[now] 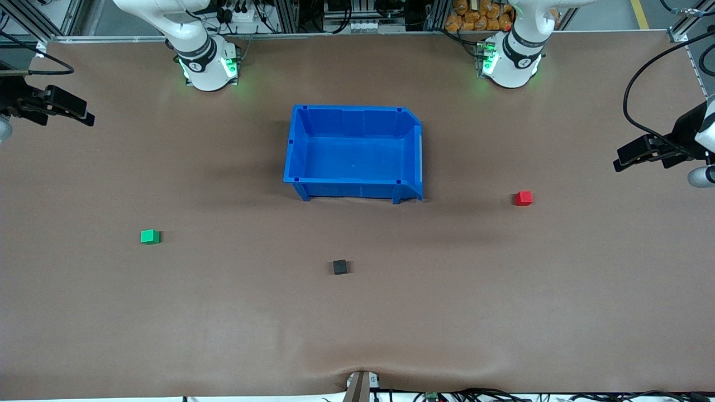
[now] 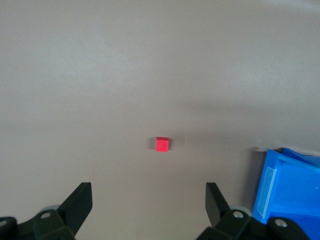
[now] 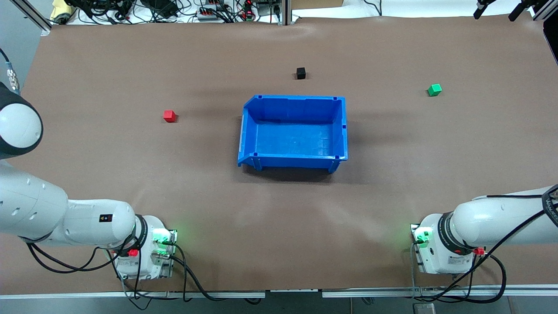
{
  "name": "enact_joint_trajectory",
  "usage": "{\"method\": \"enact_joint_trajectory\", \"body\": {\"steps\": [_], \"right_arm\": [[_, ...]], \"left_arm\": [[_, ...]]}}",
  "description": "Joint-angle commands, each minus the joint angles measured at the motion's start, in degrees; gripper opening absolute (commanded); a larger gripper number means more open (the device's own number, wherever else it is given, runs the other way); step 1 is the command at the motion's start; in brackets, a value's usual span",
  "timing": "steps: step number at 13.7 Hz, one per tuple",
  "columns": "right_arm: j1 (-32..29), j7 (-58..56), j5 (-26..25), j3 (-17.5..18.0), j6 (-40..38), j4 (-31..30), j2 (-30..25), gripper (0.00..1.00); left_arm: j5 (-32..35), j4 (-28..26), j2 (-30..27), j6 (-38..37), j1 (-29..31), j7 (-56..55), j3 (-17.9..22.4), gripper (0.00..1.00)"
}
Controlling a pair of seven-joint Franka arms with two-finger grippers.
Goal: Attach green and red cubes to black cube
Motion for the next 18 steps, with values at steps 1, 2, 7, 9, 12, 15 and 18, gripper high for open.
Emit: {"method": "enact_joint_trajectory", "body": {"steps": [1, 2, 7, 9, 12, 15, 18], "right_arm": [[0.13, 0.03, -0.34, 0.12, -0.66, 0.07, -0.39, 1.0], [0.13, 0.03, -0.34, 0.12, -0.66, 0.07, -0.39, 1.0], [0.3, -0.06, -0.34, 0.12, -0.4, 0.07, -0.3, 1.0], [0.83, 0.12, -0.25, 0.21, -0.05, 0.07, -0.13, 1.0], [0.92, 0.12, -0.25, 0.21, 0.22, -0.02, -0.04, 1.0], [0.83, 0.12, -0.25, 0.21, 0.22, -0.02, 0.14, 1.0], [0.66, 0.12, -0.34, 0.12, 0.3, 0.07, 0.14, 1.0]], "left_arm": [[-0.59, 1.03, 0.38, -0.74, 0.48, 1.02, -0.01, 1.0], [-0.59, 1.03, 0.38, -0.74, 0.48, 0.93, -0.01, 1.0], [-0.51, 1.3, 1.17, -0.74, 0.56, 0.84, 0.08, 1.0], [-0.51, 0.95, 1.26, -0.74, 0.65, 0.93, 0.25, 1.0], [-0.51, 1.12, 3.36, -0.83, 2.14, 0.66, 0.43, 1.0], [-0.15, 1.21, 5.29, -0.22, 2.15, -0.2, 0.43, 1.0], [-0.68, 1.03, 6.97, 0.14, 2.59, -0.13, 0.43, 1.0]]}}
